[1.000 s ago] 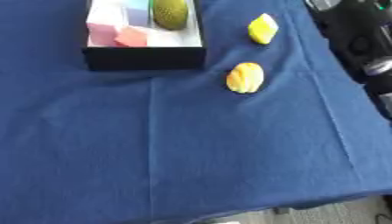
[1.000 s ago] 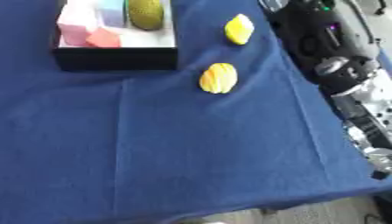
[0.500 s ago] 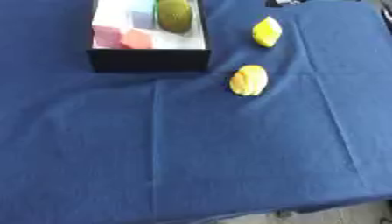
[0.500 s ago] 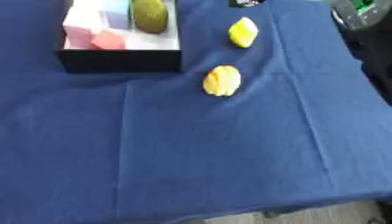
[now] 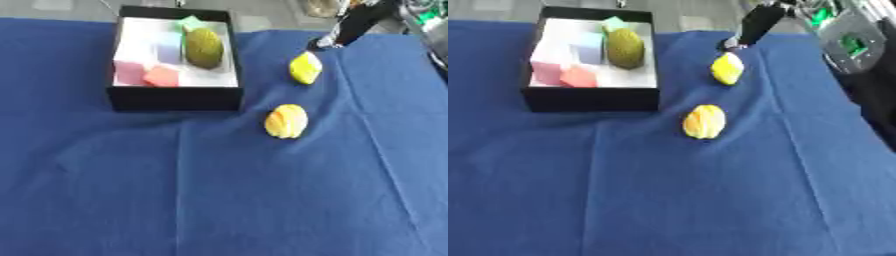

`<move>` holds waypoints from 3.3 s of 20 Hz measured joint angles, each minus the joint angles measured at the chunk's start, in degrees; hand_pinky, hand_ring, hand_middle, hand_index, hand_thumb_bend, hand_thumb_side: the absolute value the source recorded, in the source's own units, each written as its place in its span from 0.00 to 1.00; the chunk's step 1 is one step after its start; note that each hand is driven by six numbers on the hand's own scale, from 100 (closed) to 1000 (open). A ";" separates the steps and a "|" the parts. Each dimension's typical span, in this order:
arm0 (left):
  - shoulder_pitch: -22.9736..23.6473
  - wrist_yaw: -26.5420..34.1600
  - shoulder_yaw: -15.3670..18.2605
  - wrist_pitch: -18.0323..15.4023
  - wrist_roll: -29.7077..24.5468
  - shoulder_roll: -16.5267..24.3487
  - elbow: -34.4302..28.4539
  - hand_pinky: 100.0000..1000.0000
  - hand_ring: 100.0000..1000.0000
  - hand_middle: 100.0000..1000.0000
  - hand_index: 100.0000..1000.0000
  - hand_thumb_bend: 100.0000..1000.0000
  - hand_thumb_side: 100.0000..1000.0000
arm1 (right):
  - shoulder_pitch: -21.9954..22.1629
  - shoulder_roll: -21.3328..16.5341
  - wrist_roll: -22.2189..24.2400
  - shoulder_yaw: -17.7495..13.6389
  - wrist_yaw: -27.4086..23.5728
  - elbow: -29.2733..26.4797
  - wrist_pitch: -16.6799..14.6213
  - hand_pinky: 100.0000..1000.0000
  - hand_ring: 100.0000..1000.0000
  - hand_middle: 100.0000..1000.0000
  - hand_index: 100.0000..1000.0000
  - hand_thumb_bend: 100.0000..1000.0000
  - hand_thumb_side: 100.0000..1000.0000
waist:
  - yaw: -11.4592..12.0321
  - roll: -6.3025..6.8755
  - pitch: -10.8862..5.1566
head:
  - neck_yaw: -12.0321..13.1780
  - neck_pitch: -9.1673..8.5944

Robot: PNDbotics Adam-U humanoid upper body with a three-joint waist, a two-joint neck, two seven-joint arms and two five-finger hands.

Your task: Pick up objects on the table and place them in the box.

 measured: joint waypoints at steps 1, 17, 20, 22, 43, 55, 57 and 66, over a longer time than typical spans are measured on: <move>-0.14 0.00 0.00 0.00 0.00 -0.01 -0.01 0.75 0.77 0.75 0.79 0.00 0.58 | -0.36 0.49 -0.08 0.00 0.37 1.29 -0.35 0.91 0.87 0.83 0.91 0.51 0.04 | 0.06 0.00 0.00 | 0.15 -0.14; -0.63 0.00 -0.01 0.21 0.18 -0.06 -0.03 0.74 0.77 0.75 0.79 0.00 0.57 | -0.89 4.24 -1.82 -0.73 3.34 13.46 -2.42 0.91 0.86 0.83 0.91 0.50 0.06 | 0.72 0.15 0.08 | 5.40 1.28; -0.64 0.00 -0.01 0.22 0.19 -0.07 -0.03 0.74 0.77 0.75 0.79 0.00 0.57 | -0.70 4.29 -1.84 -0.78 3.66 14.62 -2.36 0.90 0.86 0.83 0.91 0.50 0.06 | 0.96 0.15 0.08 | 6.09 1.59; -0.66 0.00 -0.01 0.22 0.19 -0.08 -0.04 0.74 0.77 0.75 0.79 0.00 0.57 | -0.46 4.66 -1.98 -1.07 3.85 15.51 -2.27 0.90 0.86 0.83 0.91 0.50 0.06 | 1.04 0.15 0.08 | 6.23 1.68; -1.84 0.00 -0.03 0.31 0.12 -0.58 -0.35 0.74 0.77 0.75 0.79 0.00 0.58 | 0.17 6.74 -6.94 -4.77 6.36 24.90 -1.10 0.89 0.84 0.81 0.91 0.47 0.06 | 2.88 0.15 2.65 | 4.94 0.21; -2.55 -0.01 -0.05 0.42 -0.03 -1.03 -0.71 0.74 0.77 0.75 0.78 0.00 0.58 | -0.06 6.80 -12.88 -7.77 6.44 28.44 1.98 0.87 0.81 0.75 0.86 0.35 0.00 | 3.78 0.15 4.07 | 3.74 -1.62; -2.55 -0.09 -0.05 0.45 -0.08 -1.03 -0.71 0.74 0.77 0.75 0.78 0.00 0.58 | -0.19 6.80 -13.52 -7.81 6.21 28.45 2.48 0.85 0.78 0.71 0.83 0.31 0.00 | 3.76 0.15 4.07 | 3.75 -1.75; -2.51 -0.38 -0.05 0.31 -0.30 -1.03 -0.71 0.74 0.77 0.75 0.78 0.00 0.58 | -1.07 6.68 -13.66 -7.34 4.61 26.34 3.32 0.80 0.70 0.60 0.74 0.21 0.00 | 3.01 0.15 4.07 | 3.79 -1.23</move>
